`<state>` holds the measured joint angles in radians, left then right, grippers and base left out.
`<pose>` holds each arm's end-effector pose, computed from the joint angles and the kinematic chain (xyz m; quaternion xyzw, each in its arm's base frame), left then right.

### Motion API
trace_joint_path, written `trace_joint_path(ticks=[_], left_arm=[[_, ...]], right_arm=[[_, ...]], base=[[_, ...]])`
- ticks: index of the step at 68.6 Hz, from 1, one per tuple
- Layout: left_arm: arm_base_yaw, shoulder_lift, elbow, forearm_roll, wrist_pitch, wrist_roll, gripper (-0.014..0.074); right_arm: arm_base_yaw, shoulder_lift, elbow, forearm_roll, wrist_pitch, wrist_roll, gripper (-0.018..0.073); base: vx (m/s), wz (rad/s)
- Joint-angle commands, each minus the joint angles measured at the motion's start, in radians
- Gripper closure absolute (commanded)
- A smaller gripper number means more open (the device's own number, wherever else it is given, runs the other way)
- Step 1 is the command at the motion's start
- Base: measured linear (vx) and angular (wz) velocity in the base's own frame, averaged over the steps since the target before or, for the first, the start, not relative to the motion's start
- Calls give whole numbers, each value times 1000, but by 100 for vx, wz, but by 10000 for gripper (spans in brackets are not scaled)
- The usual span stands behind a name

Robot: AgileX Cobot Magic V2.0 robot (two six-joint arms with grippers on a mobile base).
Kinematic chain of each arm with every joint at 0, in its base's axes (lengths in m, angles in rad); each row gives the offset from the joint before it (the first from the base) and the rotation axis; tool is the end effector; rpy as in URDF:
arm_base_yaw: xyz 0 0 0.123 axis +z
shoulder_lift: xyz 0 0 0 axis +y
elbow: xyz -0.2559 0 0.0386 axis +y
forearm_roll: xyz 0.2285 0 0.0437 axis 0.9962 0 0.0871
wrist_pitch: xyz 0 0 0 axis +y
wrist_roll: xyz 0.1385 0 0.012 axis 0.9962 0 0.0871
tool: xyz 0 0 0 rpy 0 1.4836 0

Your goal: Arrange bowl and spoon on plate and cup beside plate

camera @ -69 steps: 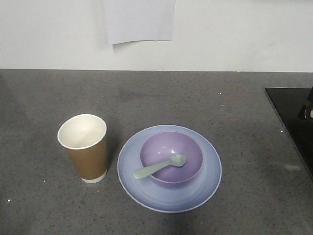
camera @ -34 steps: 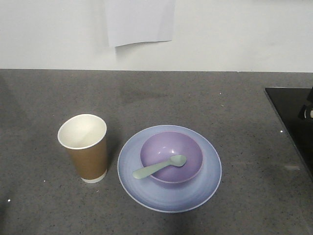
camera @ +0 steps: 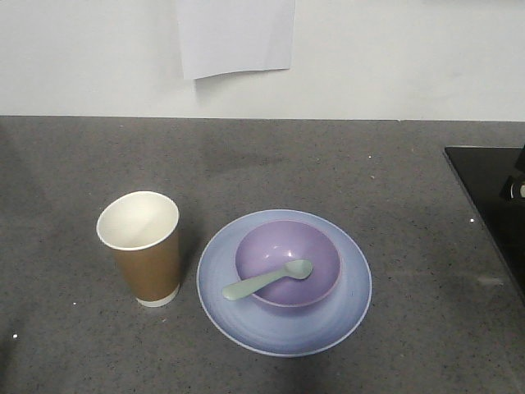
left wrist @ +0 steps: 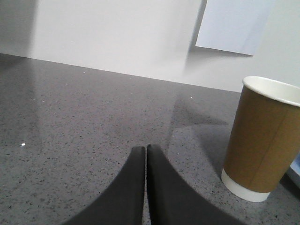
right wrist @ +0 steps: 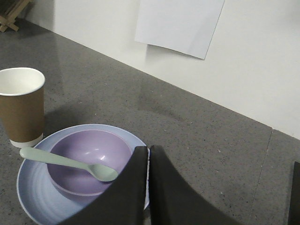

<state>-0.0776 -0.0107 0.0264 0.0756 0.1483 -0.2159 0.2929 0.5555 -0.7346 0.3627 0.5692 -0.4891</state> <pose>0.1112 -0.0071 0.1883 -0.0271 0.7331 -0.0701 0.6760 0.1372 0.0692 0.3376 -0.2421 0.7574 0.1104 0.5963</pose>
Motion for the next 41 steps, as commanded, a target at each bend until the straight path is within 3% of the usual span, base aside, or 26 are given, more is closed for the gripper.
trace_joint_path(ticks=[1, 41], left_arm=[[-7, -14, 26, -9, -87, 2, 603], [-7, -14, 26, -8, -130, 4, 603]], right_arm=[[-5, 2, -22, 13, -71, -6, 561], [-5, 2, -22, 13, -71, -6, 561]], base=[[0, 0], [0, 0]])
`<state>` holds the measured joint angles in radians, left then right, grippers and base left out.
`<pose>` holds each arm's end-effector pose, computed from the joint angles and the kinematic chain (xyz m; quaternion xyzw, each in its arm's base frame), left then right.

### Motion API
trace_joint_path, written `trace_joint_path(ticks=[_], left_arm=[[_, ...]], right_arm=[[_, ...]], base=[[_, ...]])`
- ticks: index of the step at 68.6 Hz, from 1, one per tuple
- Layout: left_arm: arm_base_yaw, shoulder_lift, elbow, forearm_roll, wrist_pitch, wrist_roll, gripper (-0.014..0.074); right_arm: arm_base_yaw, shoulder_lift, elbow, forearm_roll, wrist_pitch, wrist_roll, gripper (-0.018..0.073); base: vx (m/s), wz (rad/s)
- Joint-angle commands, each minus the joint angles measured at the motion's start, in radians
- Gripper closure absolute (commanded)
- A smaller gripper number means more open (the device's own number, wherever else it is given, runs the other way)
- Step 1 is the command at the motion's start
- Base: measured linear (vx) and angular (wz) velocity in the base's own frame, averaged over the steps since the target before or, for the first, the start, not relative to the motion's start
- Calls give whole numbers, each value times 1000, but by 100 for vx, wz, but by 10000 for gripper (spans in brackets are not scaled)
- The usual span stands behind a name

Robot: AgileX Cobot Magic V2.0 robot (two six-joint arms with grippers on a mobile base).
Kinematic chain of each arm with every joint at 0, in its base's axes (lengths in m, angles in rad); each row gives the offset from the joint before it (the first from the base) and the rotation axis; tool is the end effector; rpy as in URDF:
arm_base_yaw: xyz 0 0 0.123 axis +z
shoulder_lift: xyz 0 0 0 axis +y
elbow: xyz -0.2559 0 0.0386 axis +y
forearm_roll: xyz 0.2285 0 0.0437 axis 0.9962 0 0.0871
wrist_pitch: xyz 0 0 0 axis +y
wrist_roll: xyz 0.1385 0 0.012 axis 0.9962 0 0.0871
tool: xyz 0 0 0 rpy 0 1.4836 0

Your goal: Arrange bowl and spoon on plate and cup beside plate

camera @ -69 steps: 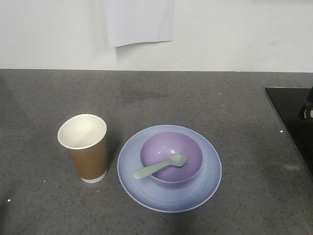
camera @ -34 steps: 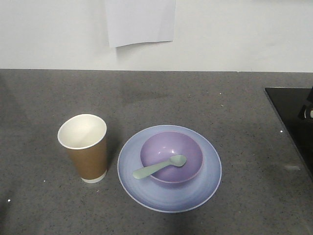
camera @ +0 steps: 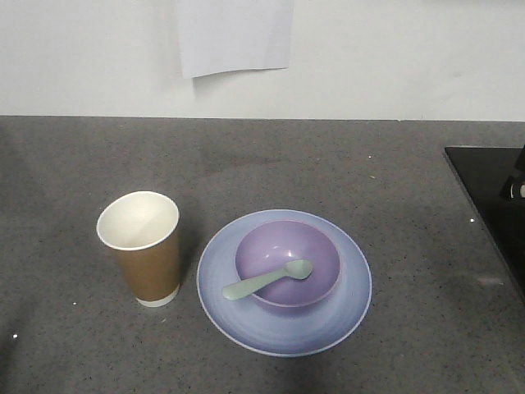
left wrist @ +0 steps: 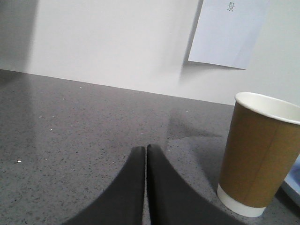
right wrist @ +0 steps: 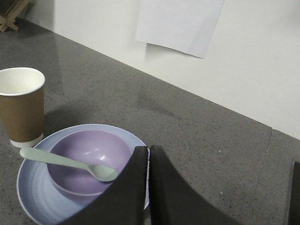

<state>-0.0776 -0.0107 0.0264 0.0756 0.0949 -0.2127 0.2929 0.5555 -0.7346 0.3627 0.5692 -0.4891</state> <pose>0.1116 -0.0077 0.1956 -0.0239 0.7148 -0.0725 0.6951 0.1372 0.0692 0.3376 -0.2421 0.7574 0.1104 0.5963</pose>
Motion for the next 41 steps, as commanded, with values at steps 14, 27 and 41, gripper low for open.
trace_joint_path(ticks=[14, 27, 41], left_arm=[[-7, -14, 26, -8, -77, 1, 603], [-7, -14, 26, -8, -77, 1, 603], [-7, -14, 26, -8, -77, 1, 603]], right_arm=[[-5, 2, -22, 13, -71, -6, 561], [-5, 2, -22, 13, -71, -6, 561], [-5, 2, -22, 13, -71, -6, 561]], base=[[0, 0], [0, 0], [0, 0]])
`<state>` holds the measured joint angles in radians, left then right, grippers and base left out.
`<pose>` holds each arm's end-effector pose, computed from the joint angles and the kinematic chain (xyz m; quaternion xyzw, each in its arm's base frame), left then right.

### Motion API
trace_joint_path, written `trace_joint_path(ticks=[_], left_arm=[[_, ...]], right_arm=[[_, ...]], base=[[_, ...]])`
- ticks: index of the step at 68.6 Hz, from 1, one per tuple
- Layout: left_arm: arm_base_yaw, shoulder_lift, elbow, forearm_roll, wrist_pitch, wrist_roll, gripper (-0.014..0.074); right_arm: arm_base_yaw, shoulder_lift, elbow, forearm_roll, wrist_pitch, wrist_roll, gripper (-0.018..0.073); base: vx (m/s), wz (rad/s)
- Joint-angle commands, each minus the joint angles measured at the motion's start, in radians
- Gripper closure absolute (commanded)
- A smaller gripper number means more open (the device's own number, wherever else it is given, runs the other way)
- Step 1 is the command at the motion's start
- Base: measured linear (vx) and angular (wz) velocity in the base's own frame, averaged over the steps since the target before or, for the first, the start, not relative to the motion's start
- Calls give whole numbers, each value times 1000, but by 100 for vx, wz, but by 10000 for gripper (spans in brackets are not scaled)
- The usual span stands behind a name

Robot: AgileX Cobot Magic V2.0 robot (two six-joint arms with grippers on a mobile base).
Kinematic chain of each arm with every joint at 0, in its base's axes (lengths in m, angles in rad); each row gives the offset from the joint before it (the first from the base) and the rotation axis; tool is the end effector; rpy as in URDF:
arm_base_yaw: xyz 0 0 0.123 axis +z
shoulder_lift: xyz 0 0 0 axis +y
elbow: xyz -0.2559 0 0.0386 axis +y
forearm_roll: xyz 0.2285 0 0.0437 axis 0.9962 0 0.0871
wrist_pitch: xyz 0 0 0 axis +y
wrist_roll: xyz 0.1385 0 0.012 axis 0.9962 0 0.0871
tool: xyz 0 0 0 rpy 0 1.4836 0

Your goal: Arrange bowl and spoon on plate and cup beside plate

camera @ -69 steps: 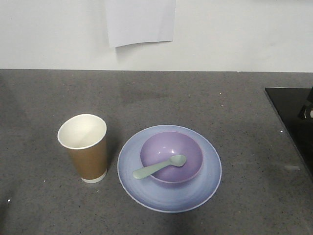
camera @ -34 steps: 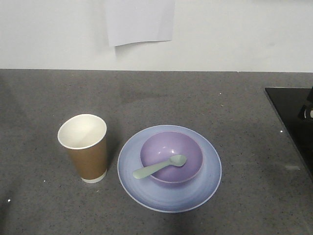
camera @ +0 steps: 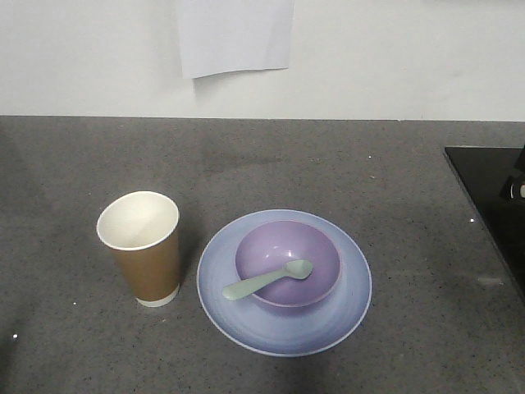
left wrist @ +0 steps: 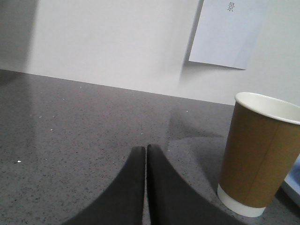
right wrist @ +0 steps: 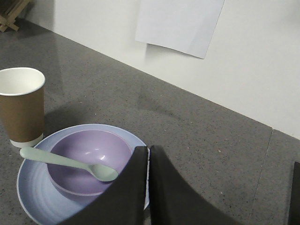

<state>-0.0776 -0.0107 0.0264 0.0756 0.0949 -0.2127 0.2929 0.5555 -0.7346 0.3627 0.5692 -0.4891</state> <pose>0.1116 -0.0077 0.1956 -0.0239 0.7148 -0.0725 0.6951 0.1372 0.0692 0.3376 -0.2421 0.7574 0.1104 0.5963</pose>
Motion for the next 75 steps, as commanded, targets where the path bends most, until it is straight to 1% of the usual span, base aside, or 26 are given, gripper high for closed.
trace_joint_path(ticks=[1, 16, 20, 23, 25, 29, 31, 34, 35, 38, 39, 40, 45, 50, 55, 61, 68, 72, 75], left_arm=[[-7, -14, 26, -8, -77, 1, 603], [-7, -14, 26, -8, -77, 1, 603], [-7, -14, 26, -8, -77, 1, 603], [-7, -14, 26, -8, -77, 1, 603], [-7, -14, 26, -8, -77, 1, 603], [-7, -14, 26, -8, -77, 1, 603], [-7, -14, 26, -8, -77, 1, 603], [-7, -14, 26, -8, -77, 1, 603], [-7, -14, 26, -8, -77, 1, 603], [-7, -14, 26, -8, -77, 1, 603], [-7, -14, 26, -8, -77, 1, 603], [-7, -14, 26, -8, -77, 1, 603], [-7, -14, 26, -8, -77, 1, 603], [-7, -14, 26, -8, -77, 1, 603], [-7, -14, 26, -8, -77, 1, 603], [-7, -14, 26, -8, -77, 1, 603], [-7, -14, 26, -8, -77, 1, 603], [-7, -14, 26, -8, -77, 1, 603], [-7, -14, 26, -8, -77, 1, 603]], right_arm=[[-5, 2, -22, 13, -71, -6, 561], [-5, -9, -12, -1, -69, -6, 561], [-5, -35, 24, -15, -113, -1, 561], [-5, -61, 78, -45, -162, 15, 561], [-5, -84, 121, -77, -215, 41, 561], [-6, -144, 226, -153, -300, 137, 561], [-6, -173, 274, -194, -350, 195, 561], [-10, -229, 357, -284, -405, 302, 561], [-16, -252, 379, -303, -416, 347, 561], [-41, -296, 451, -357, -438, 434, 561], [-46, -310, 460, -372, -443, 448, 561], [-61, -323, 488, -387, -445, 489, 561], [-130, -393, 574, -440, -444, 592, 561], [-188, -453, 631, -451, -440, 638, 561], [-214, -517, 671, -452, -429, 644, 561], [-217, -580, 723, -457, -428, 650, 561], [-217, -577, 772, -457, -446, 687, 561], [-217, -577, 770, -462, -415, 697, 561], [-228, -577, 771, -466, -426, 698, 561]], base=[[0, 0], [0, 0], [0, 0], [0, 0], [0, 0], [0, 0], [0, 0], [0, 0], [0, 0], [0, 0], [0, 0], [0, 0], [0, 0], [0, 0], [0, 0], [0, 0], [0, 0], [0, 0], [0, 0]])
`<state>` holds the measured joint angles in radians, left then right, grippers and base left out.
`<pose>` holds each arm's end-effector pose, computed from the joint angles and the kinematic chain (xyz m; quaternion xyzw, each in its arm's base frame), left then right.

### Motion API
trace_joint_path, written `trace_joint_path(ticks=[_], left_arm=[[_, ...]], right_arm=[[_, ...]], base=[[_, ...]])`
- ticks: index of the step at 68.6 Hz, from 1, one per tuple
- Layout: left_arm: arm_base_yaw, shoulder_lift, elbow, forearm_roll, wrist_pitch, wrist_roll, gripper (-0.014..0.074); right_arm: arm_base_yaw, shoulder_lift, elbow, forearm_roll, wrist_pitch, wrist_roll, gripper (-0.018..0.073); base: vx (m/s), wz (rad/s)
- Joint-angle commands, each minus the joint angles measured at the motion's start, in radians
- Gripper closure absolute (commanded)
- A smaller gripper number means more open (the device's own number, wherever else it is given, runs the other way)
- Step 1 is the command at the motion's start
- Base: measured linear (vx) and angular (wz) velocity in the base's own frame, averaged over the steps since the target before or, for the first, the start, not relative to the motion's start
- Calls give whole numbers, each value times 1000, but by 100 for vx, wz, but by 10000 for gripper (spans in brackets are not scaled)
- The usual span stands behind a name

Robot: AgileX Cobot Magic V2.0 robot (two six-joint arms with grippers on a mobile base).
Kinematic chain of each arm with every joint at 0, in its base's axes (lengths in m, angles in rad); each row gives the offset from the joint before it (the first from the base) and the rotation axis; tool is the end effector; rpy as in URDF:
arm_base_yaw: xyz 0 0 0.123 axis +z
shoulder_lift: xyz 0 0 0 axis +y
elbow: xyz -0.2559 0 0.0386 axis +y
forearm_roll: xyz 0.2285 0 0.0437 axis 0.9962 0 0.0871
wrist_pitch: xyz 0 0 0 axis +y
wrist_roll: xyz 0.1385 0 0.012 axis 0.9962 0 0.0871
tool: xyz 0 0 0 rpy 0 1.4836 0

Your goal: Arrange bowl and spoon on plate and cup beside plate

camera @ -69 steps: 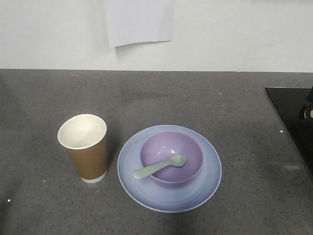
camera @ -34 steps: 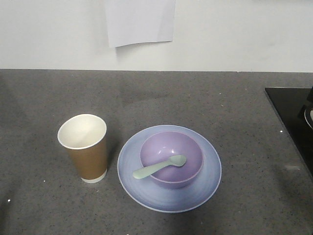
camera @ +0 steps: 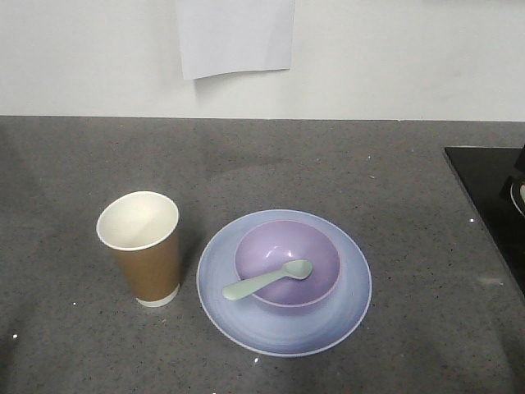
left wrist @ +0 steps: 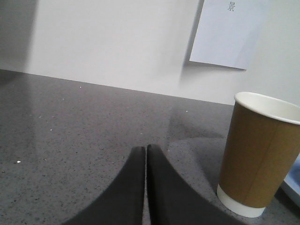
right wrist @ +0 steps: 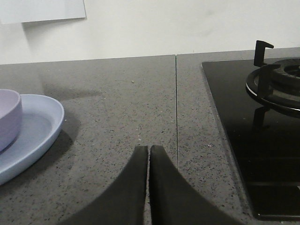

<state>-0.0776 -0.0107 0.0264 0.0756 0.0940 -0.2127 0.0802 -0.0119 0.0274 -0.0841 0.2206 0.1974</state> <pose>0.1116 -0.0077 0.1958 -0.0239 0.7145 -0.0725 0.6954 0.1101 0.0063 0.1781 0.0193 0.7572 0.0568 0.6504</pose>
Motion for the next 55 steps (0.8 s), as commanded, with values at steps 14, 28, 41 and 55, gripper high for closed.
trace_joint_path(ticks=[14, 28, 41, 55], left_arm=[[-7, -14, 26, -8, -76, 1, 602], [-7, -14, 26, -8, -76, 1, 602], [-7, -14, 26, -8, -76, 1, 602], [-7, -14, 26, -8, -76, 1, 602]], right_arm=[[-109, -9, 9, -19, -163, 11, 561], [-109, -9, 9, -21, -235, -2, 561], [-109, -9, 9, -17, -269, 0, 561], [-109, -9, 9, -16, -293, 1, 561]], base=[[0, 0], [0, 0], [0, 0], [0, 0]])
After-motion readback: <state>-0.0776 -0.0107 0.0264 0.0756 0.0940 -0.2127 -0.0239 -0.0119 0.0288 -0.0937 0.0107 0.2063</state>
